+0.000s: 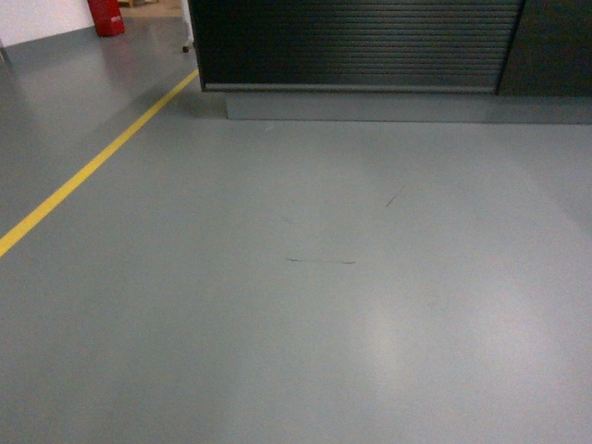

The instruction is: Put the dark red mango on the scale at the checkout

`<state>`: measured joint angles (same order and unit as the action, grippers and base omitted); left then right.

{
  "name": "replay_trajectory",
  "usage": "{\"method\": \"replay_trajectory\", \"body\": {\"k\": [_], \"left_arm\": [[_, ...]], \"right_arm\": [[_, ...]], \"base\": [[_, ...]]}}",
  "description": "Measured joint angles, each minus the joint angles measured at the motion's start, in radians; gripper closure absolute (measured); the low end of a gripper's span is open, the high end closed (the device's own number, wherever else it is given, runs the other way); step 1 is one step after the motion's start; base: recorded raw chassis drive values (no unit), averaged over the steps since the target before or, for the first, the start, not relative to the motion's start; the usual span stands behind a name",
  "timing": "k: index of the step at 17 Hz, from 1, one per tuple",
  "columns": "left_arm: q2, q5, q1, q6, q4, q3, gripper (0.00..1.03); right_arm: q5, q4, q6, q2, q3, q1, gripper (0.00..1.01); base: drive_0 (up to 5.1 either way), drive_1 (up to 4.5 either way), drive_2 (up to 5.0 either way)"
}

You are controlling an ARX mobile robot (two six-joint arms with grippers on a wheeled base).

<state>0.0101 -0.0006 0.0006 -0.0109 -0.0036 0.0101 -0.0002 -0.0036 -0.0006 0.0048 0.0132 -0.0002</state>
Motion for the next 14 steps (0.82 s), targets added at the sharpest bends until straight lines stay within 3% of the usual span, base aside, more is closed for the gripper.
{"method": "replay_trajectory", "body": {"k": [14], "left_arm": [[0.000,0.000,0.000,0.000,0.000,0.000,0.05]], "right_arm": [[0.000,0.000,0.000,0.000,0.000,0.000,0.03]], "base": [[0.0,0.00,0.0]]}}
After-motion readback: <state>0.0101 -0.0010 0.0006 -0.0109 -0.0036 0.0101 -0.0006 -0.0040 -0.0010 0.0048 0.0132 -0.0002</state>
